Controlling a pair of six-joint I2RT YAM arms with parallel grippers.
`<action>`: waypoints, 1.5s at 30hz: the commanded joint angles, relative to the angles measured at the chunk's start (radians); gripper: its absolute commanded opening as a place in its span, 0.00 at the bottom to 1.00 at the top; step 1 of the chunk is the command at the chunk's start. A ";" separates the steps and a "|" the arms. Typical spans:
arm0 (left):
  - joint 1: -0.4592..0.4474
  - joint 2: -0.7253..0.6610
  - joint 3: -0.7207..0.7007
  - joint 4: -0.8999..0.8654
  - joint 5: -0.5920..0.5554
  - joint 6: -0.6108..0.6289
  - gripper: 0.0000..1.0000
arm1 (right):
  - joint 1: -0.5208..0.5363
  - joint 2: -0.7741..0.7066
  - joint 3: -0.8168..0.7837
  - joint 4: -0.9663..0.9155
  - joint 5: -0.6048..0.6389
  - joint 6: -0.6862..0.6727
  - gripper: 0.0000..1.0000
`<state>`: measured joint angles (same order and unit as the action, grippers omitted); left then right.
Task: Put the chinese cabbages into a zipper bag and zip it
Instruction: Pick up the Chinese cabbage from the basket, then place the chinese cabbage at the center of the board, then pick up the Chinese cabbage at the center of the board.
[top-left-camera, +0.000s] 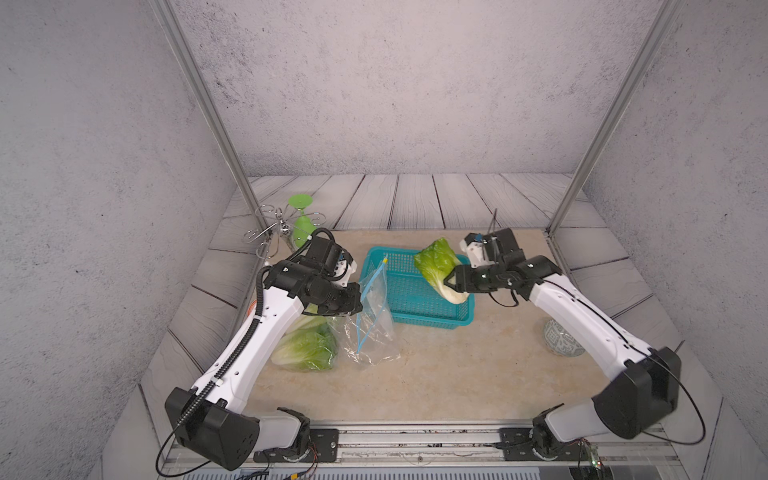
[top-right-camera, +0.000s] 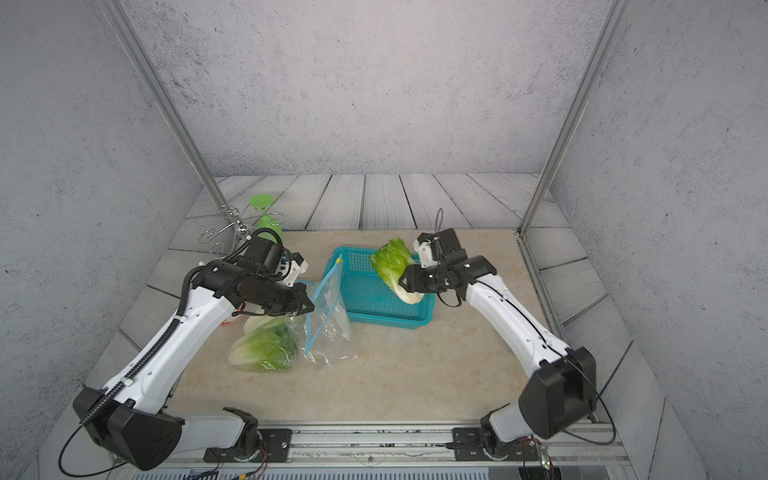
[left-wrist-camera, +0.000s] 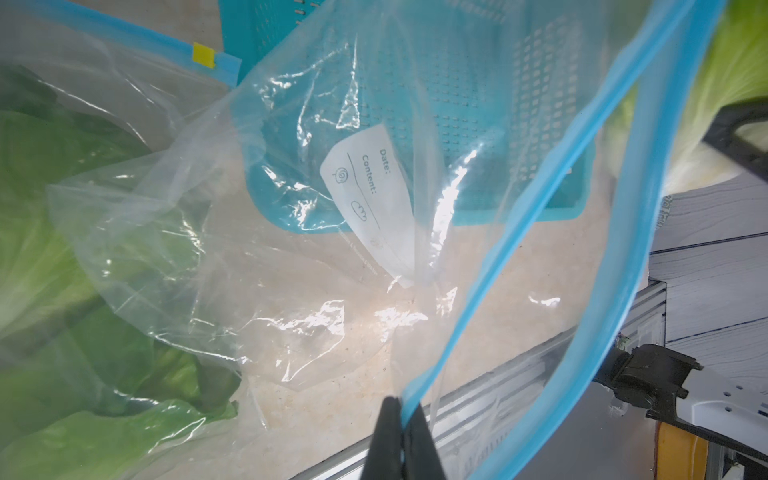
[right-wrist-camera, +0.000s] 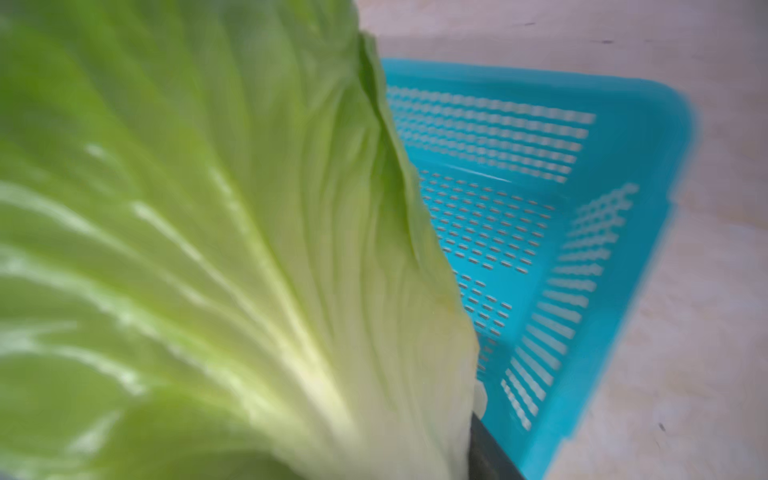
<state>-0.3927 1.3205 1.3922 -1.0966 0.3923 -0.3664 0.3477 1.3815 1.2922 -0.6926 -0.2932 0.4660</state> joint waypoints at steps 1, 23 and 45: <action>0.006 -0.023 -0.026 0.031 0.017 -0.005 0.00 | -0.140 -0.120 -0.129 -0.070 0.079 0.162 0.52; 0.000 -0.031 -0.077 0.070 0.053 -0.006 0.00 | -0.249 -0.025 -0.421 -0.004 0.159 0.190 0.93; -0.027 -0.011 -0.079 0.096 0.070 -0.017 0.00 | -0.256 0.330 -0.125 -0.013 0.149 -0.040 0.72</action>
<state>-0.4068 1.3022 1.3193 -1.0119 0.4503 -0.3763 0.0956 1.7344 1.1946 -0.7300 -0.1230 0.4194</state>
